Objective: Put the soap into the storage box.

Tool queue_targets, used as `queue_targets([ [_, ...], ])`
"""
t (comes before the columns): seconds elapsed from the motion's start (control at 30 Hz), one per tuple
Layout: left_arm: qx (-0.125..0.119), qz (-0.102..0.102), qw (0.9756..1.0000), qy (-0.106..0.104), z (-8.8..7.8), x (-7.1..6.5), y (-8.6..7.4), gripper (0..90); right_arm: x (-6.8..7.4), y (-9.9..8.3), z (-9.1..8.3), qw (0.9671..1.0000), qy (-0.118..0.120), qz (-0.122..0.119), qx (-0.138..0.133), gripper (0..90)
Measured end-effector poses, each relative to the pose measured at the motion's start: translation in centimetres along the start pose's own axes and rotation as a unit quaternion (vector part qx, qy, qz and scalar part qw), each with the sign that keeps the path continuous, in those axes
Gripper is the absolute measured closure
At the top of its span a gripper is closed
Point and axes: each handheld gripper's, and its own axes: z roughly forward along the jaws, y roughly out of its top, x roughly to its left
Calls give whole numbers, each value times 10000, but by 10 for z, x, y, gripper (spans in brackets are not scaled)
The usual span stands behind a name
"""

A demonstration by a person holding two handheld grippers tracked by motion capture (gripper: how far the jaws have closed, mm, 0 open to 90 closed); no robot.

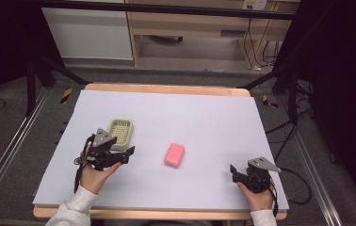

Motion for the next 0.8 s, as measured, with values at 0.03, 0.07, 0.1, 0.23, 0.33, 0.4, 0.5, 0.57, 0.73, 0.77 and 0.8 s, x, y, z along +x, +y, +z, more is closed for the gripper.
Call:
queue_targets([
  [0.03,7,20,10000,-10,1,-2,1,226,0,0,0,10000,-4,-2,-3,273],
  [0.07,7,20,10000,-10,1,-2,1,226,0,0,0,10000,-4,-2,-3,273],
  [0.1,3,36,10000,-39,3,-5,3,226,0,0,0,10000,-7,-19,-5,275],
  [0.23,-7,50,10000,-85,7,-10,7,225,0,0,0,10000,-9,-26,6,278],
  [0.33,-3,69,9999,-111,8,-12,8,225,0,0,0,10000,-10,-28,-2,279],
  [0.4,-17,53,9999,-139,11,-15,9,225,0,0,0,10000,-9,-27,-9,280],
  [0.5,-3,87,9998,-161,16,-20,12,225,0,0,0,10000,-4,-25,-1,281],
  [0.57,10,106,9998,-164,17,-22,13,225,0,0,0,10000,-15,-32,-8,281],
  [0.73,56,150,9997,-206,24,-29,17,225,0,0,0,10000,-9,-26,-3,282],
  [0.77,63,158,9996,-220,26,-31,18,225,0,0,0,10000,-10,-28,-2,283],
  [0.8,67,172,9996,-228,27,-32,18,225,0,0,0,10000,-13,-29,-6,284],
])
